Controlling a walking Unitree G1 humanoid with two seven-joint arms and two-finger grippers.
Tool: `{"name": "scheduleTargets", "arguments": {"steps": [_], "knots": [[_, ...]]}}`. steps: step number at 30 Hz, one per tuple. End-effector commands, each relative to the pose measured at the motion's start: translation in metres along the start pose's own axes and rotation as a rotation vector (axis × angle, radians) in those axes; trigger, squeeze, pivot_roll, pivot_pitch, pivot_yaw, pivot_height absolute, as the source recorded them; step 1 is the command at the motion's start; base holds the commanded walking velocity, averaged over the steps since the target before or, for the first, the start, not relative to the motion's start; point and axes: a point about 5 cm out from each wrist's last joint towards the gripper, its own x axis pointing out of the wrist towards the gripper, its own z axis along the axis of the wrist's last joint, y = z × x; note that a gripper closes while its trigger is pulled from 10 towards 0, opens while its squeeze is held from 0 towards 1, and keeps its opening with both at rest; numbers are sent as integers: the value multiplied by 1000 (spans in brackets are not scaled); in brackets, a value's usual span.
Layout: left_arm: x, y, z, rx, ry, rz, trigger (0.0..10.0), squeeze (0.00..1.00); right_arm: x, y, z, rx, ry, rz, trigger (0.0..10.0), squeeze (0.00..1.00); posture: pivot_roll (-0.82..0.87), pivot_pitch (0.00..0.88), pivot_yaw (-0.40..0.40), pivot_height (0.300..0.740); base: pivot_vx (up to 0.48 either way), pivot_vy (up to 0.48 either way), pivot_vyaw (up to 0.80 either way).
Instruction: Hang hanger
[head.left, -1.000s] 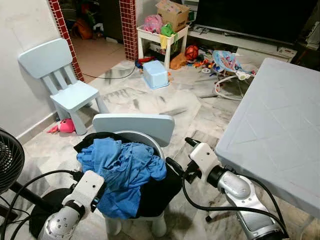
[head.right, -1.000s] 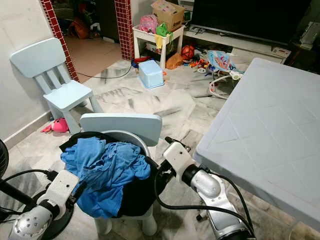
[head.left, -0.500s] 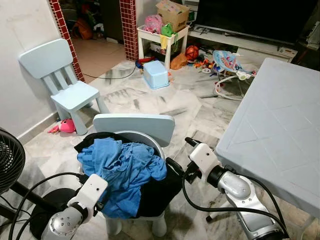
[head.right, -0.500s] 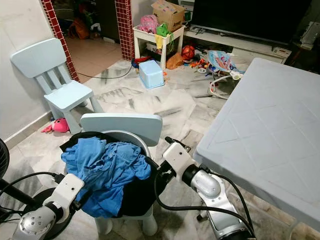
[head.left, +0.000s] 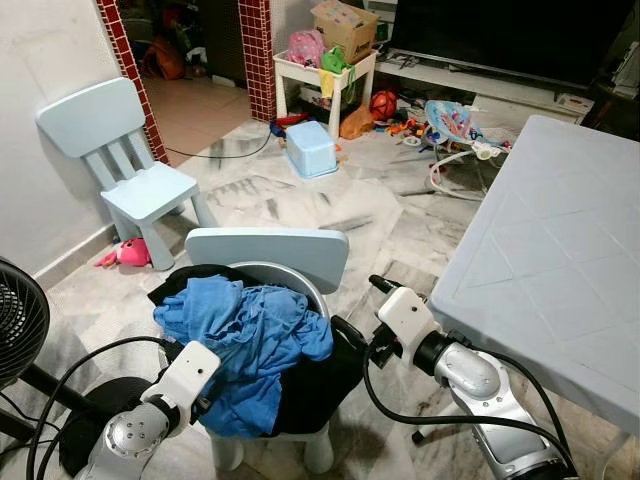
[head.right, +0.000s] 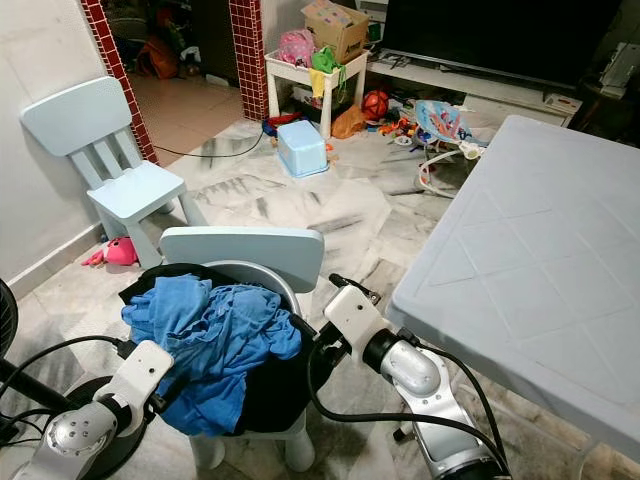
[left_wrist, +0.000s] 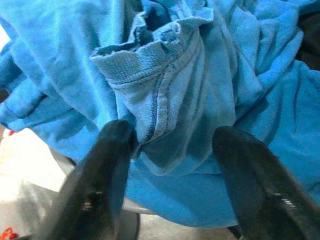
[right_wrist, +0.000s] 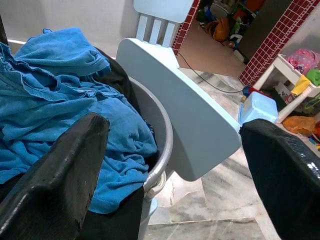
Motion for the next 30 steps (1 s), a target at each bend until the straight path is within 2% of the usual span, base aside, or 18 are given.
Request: {"name": "scheduleTargets", "arguments": {"steps": [1,19,24,30], "knots": [[2,1,2,-6,-17,-18,0,0,0,0,1,-6,-5,-6,10000,0,-52,9,7,740,0,0,0],[7,1,4,12,-63,-58,0,0,-3,3,-1,-1,1,-2,10000,0,-57,24,11,740,0,0,0],[7,0,3,6,-68,-62,0,0,-8,8,-4,33,16,100,10000,0,-57,24,11,740,0,0,0],[7,1,4,9,-76,-58,0,0,-10,8,-6,30,32,127,10000,0,-57,24,11,740,0,0,0]]}}
